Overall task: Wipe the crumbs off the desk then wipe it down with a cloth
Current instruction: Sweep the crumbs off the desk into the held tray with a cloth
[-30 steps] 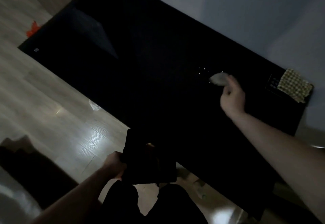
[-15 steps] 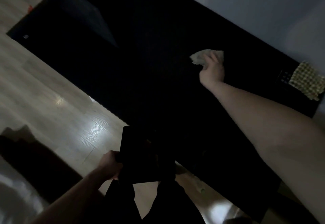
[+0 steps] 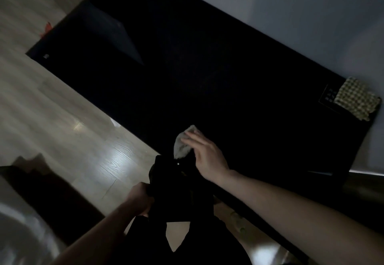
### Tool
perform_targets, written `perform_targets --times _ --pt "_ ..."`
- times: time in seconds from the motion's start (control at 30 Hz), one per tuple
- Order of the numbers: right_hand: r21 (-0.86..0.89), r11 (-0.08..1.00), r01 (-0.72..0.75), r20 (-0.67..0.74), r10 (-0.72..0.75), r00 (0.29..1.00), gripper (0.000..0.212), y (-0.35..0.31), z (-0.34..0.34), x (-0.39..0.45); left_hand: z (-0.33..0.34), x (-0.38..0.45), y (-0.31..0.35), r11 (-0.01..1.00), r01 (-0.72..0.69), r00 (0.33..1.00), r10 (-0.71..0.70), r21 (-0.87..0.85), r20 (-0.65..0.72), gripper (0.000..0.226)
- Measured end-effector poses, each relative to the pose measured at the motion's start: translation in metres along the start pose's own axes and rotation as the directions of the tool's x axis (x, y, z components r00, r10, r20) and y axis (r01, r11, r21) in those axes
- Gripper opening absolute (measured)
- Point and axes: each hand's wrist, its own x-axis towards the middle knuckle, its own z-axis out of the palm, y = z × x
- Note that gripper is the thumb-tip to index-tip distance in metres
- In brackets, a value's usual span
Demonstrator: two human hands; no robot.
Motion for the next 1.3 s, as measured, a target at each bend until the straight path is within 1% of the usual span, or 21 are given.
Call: perform_targets --times 0.07,0.13,0.23,0.33,0.4,0.43,0.5,0.53,0.6,0.67,0.73,0.8,0.9,0.93,1.0,1.13,1.2,1.27,1.3 --pt "0.027 0.999 -0.024 -0.15 0.028 0.988 0.057 0.007 -0.026 0.017 0.002 0.002 0.001 1.0 0.0 1.0 0.0 -0.011 0.004 0.03" --pt "0.007 0.997 -0.074 -0.28 0.073 0.957 0.058 0.022 -0.06 0.04 0.006 0.004 0.001 1.0 -0.002 1.0 0.002 -0.011 0.002 0.038" --pt "-0.081 0.971 -0.224 -0.406 0.173 0.897 0.055 0.062 -0.118 0.081 0.01 0.003 0.004 1.0 -0.006 1.0 0.006 -0.012 0.002 0.039" --pt "-0.157 0.899 -0.408 -0.436 0.308 0.846 0.05 0.102 -0.159 0.112 0.013 0.002 0.008 1.0 0.008 1.0 -0.008 -0.02 -0.007 0.034" --pt "-0.186 0.859 -0.477 -0.397 0.378 0.836 0.051 0.118 -0.166 0.125 0.015 0.002 0.01 1.0 0.013 1.0 -0.013 -0.004 -0.01 0.02" --pt "-0.202 0.843 -0.499 -0.381 0.401 0.833 0.052 0.12 -0.163 0.13 0.015 0.001 0.011 1.0 0.011 1.0 -0.011 -0.003 -0.011 0.017" --pt "-0.239 0.82 -0.519 -0.398 0.405 0.823 0.053 0.115 -0.148 0.136 0.016 0.0 0.012 1.0 0.007 1.0 -0.007 -0.02 -0.01 0.027" --pt "-0.263 0.823 -0.503 -0.409 0.377 0.831 0.053 0.108 -0.138 0.135 0.017 0.001 0.012 1.0 0.0 1.0 0.0 -0.023 -0.013 0.033" --pt "-0.308 0.864 -0.399 -0.389 0.268 0.881 0.052 0.088 -0.113 0.129 0.018 0.001 0.013 1.0 -0.009 1.0 0.009 -0.023 -0.015 0.041" --pt "-0.331 0.913 -0.239 -0.32 0.13 0.938 0.05 0.067 -0.084 0.118 0.019 0.003 0.011 1.0 0.002 1.0 -0.002 -0.028 -0.01 0.046" --pt "-0.326 0.94 -0.104 -0.221 0.032 0.975 0.053 0.047 -0.053 0.101 0.02 0.005 0.008 0.998 0.016 1.0 -0.016 -0.056 0.001 0.046" --pt "-0.292 0.956 -0.022 -0.14 -0.02 0.99 0.054 0.028 -0.026 0.078 0.019 0.005 0.008 0.997 0.021 1.0 -0.021 -0.07 -0.003 0.039" --pt "-0.251 0.964 0.085 -0.006 -0.09 0.996 0.056 0.006 0.003 0.039 0.016 -0.001 0.013 0.999 0.009 1.0 -0.01 -0.043 -0.025 0.012" --pt "-0.241 0.964 0.112 0.039 -0.106 0.994 0.057 0.002 0.011 0.025 0.014 -0.004 0.015 1.0 0.003 0.999 -0.004 -0.025 -0.032 0.007" --pt "-0.226 0.965 0.134 0.112 -0.111 0.987 0.058 -0.003 0.024 -0.002 0.012 -0.006 0.017 1.0 0.005 0.999 -0.006 -0.008 -0.039 0.017" --pt "-0.192 0.975 0.113 0.19 -0.076 0.979 0.055 -0.01 0.038 -0.048 0.008 -0.008 0.019 1.0 -0.008 0.999 0.009 0.029 -0.036 0.011" --pt "-0.145 0.984 0.098 0.176 -0.072 0.982 0.054 -0.013 0.032 -0.058 0.006 -0.008 0.019 0.999 -0.007 1.0 0.008 0.033 -0.019 0.013" --pt "-0.031 0.999 0.032 0.111 -0.028 0.993 0.053 -0.015 0.013 -0.058 0.003 -0.008 0.018 1.0 -0.007 1.0 0.007 0.03 0.001 0.014" --pt "0.02 1.0 -0.002 0.049 0.001 0.999 0.053 -0.012 0.0 -0.055 0.001 -0.007 0.017 1.0 -0.007 1.0 0.007 0.027 0.007 0.013"
